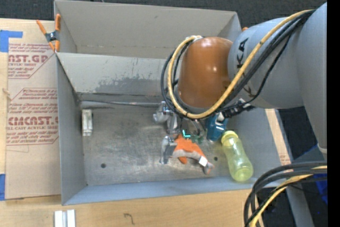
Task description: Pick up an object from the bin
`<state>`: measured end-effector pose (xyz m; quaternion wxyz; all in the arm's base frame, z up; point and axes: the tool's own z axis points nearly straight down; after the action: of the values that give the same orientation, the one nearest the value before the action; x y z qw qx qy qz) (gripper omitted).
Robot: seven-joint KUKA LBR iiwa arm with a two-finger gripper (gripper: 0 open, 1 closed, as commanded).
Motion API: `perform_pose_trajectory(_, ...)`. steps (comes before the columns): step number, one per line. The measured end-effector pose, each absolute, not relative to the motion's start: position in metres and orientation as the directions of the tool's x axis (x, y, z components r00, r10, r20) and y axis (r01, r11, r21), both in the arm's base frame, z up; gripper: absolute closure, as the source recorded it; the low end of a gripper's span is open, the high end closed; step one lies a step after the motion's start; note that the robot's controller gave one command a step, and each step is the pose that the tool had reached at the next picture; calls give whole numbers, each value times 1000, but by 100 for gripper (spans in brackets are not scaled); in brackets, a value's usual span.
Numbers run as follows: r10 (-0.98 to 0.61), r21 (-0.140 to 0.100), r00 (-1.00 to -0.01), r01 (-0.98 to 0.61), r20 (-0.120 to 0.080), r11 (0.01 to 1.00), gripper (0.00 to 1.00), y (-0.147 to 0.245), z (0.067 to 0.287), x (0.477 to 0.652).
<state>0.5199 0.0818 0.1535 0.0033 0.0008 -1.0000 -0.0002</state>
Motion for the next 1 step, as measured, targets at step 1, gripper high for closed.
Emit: perform_pose_trajectory(1, -1, 1, -1000, -1, 0, 1000, 0, 82, 157, 522)
